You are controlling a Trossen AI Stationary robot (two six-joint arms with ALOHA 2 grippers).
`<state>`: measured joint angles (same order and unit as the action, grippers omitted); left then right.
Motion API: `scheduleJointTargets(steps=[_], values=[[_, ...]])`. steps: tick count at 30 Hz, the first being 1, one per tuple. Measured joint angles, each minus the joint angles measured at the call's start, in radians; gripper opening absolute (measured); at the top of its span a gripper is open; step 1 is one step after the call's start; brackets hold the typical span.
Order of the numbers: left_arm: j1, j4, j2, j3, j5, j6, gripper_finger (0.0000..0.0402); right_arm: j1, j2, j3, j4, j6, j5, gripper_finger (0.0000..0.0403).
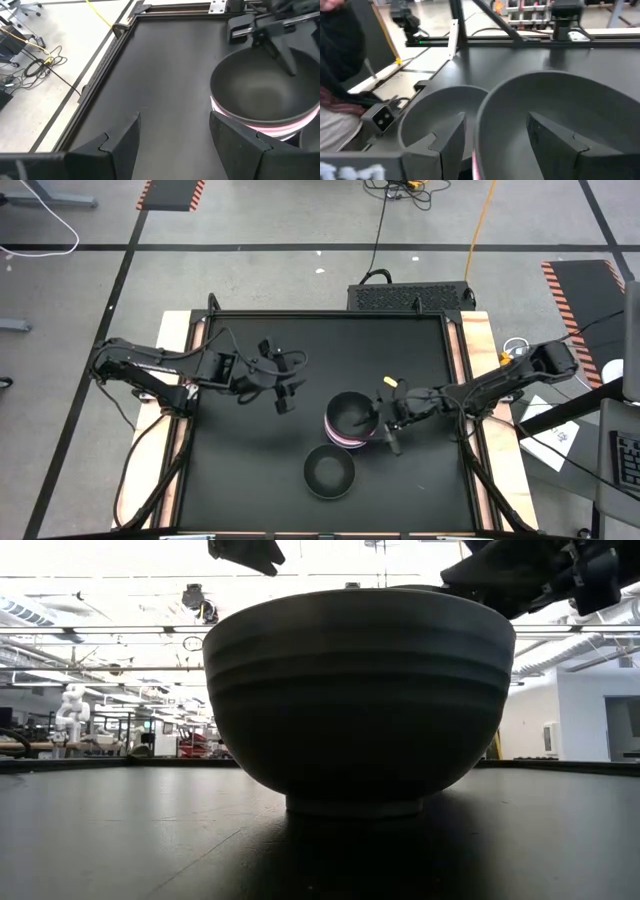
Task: Nest bowls inside each other
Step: Stack the left black bowl on top of the pink bowl
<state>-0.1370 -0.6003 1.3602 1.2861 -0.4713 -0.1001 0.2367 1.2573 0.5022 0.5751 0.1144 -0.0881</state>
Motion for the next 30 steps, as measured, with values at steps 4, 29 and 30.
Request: scheduleJointTargets(steps=[4,29,30], values=[[-0.014,0.0,0.0,0.0,0.0,0.0,0.0239,0.0,0.019,0.0,0.009,0.012,0.01,0.0199],[-0.07,-0.003,0.0,0.0,-0.001,-0.011,0.0239,0.027,0.089,-0.001,0.072,0.082,0.013,0.0199],[-0.069,-0.003,0.0,0.0,-0.001,-0.012,0.0239,0.027,0.076,0.001,0.06,0.077,0.013,0.0199]])
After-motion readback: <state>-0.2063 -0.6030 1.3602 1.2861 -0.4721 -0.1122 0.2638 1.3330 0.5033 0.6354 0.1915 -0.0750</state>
